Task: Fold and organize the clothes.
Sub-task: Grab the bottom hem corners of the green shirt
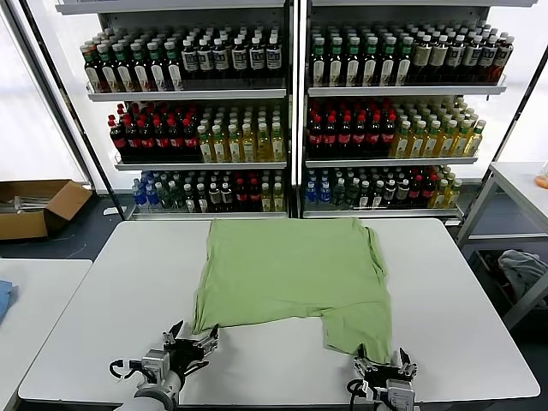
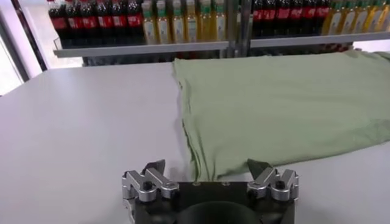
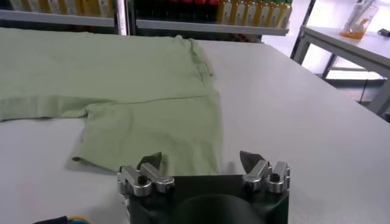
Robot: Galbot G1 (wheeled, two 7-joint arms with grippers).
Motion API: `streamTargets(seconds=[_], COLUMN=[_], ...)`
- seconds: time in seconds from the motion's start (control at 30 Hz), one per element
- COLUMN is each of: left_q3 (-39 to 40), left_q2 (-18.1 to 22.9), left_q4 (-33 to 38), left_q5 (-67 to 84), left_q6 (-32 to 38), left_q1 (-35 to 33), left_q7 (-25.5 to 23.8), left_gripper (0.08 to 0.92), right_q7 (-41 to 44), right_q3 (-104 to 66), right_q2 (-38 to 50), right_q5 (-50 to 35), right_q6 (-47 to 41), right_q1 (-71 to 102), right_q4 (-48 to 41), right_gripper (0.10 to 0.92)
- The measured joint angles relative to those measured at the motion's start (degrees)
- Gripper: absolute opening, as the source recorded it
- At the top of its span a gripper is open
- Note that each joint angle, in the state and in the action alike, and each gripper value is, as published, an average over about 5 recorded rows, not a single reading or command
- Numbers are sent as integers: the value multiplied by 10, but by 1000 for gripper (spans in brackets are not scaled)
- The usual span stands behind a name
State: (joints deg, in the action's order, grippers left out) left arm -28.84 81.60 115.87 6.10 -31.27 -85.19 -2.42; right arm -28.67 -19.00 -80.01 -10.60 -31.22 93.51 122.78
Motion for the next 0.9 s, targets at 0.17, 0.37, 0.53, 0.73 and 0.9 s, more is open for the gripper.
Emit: streamTargets(seconds=[0.17, 0.37, 0.53, 0.73, 0.9], left_q3=[6, 6, 5, 2, 1], left_q2=[2, 2, 2, 1, 0], left_q4=[5, 6, 2, -9, -15], left_q5=[-2, -2, -2, -2, 1], left_q6=[-2, -2, -1, 4, 11], left_q1=[-4, -4, -1, 6, 13], left_q7=[-3, -4, -4, -6, -6], left_gripper=[614, 441, 302, 141, 84], right_q7=[0, 2, 4, 10, 23], right_q3=[1, 3, 2, -3, -9], right_q2=[1, 1, 2, 4, 2], right_q5=[0, 1, 1, 2, -4], right_q6=[5, 10, 11, 16, 24], right_q1=[2, 3, 2, -3, -11], right_q4=[-5, -10, -14, -17, -12], right_gripper=[522, 366, 219, 107, 107])
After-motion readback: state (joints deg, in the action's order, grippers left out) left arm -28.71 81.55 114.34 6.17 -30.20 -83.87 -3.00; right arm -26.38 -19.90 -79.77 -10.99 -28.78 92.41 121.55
